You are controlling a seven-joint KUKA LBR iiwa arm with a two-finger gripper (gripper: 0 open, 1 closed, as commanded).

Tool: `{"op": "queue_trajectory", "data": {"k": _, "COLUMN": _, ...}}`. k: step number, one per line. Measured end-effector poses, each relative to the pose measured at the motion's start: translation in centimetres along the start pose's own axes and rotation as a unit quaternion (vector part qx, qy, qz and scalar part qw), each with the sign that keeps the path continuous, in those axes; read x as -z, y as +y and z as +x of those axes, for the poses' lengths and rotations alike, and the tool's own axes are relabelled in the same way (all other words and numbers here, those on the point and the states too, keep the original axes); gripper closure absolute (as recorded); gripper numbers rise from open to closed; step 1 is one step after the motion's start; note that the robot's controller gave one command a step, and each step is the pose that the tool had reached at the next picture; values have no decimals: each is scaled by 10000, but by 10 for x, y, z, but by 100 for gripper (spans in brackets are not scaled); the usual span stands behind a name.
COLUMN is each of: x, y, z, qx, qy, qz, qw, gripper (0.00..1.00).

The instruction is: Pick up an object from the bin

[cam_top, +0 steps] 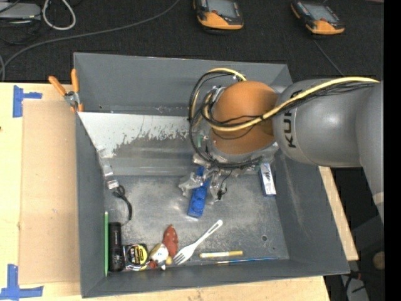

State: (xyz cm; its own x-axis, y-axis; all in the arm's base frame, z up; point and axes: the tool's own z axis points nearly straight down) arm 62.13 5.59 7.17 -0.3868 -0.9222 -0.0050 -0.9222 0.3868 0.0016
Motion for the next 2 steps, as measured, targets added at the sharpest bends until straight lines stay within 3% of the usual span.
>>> {"op": "queue_trajectory", "data": {"k": 1, "x": 0, "y": 0, "z": 0, "qx": -4, "qy": -2, "qz": -1, "qw": 10000, "gripper": 100}}
{"op": "queue_trajectory", "data": {"k": 2, "x": 23, "y": 3, "z": 1, "qx": -10, "qy": 17, "qz": -42, "qw": 10000, "gripper": 100}}
